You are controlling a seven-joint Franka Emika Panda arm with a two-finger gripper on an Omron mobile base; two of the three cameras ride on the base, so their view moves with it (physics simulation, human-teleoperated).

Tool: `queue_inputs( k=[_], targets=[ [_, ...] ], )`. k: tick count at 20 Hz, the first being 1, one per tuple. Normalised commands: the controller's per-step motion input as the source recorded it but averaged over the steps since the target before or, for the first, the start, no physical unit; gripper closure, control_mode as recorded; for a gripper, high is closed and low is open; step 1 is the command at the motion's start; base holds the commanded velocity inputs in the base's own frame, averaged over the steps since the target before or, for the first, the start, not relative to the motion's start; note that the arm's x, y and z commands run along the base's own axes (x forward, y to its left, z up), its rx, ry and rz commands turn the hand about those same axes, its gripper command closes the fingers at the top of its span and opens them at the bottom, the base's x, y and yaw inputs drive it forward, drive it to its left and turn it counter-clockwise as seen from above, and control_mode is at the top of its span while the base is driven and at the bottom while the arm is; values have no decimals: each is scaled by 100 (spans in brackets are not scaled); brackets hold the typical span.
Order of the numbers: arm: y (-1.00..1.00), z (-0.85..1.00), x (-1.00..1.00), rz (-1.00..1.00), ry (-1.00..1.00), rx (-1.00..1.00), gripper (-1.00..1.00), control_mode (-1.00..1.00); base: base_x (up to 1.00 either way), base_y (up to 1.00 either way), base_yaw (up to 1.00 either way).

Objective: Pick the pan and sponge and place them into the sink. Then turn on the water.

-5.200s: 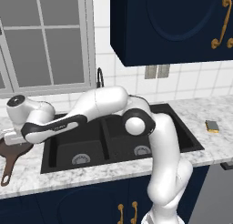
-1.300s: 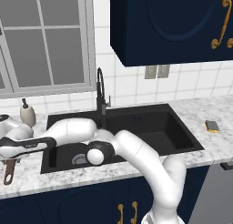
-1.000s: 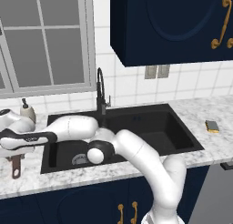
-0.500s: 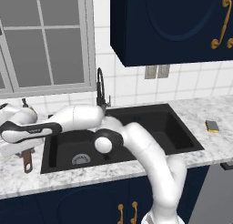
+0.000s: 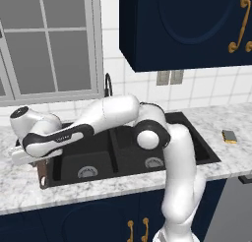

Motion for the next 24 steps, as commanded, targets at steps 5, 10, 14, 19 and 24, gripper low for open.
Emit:
queue_inputs(
  k=[5, 10, 14, 19, 24],
  targets=[
    [-78, 6, -11, -1, 3, 27, 100, -100, 0, 0, 0],
    [-51, 1, 0, 1, 2, 14, 100, -100, 0, 0, 0],
    [-46, 26, -11, 0, 7, 3, 100, -100, 0, 0, 0],
    [-41, 51, -10, -1, 19, 0, 100, -100, 0, 0, 0],
    [-40, 37, -12, -5, 19, 0, 100, -100, 0, 0, 0]
  ],
)
